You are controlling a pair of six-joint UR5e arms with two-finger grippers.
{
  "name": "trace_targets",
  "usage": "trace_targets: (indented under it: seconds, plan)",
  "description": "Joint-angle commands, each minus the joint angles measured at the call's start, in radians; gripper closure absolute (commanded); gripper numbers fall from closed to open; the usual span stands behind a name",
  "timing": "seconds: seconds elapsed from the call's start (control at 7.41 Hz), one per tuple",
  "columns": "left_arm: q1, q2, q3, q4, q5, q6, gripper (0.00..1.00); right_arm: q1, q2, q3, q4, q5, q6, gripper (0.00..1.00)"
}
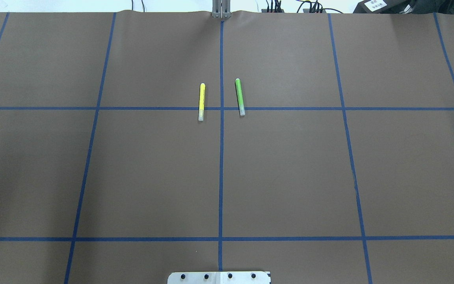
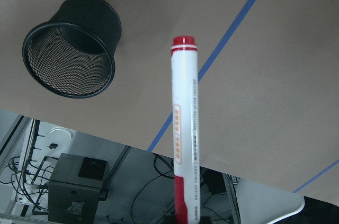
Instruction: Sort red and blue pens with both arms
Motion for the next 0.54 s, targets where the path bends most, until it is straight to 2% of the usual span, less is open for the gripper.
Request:
trace_targets:
  seconds: [0.0,0.27,0.4]
  plan:
    - [-0.017,0.024,0.048,0.014,0.018,0.001,1.00,0.000,-0.030,-0.004,0.001,0.002,-0.003,1.00]
    - [-0.023,0.021,0.127,0.015,0.018,0.001,1.00,0.000,-0.066,-0.004,0.003,0.008,-0.003,1.00]
    - [-0.023,0.019,0.129,0.015,0.018,0.001,1.00,0.000,-0.074,-0.006,0.003,0.010,-0.001,1.00]
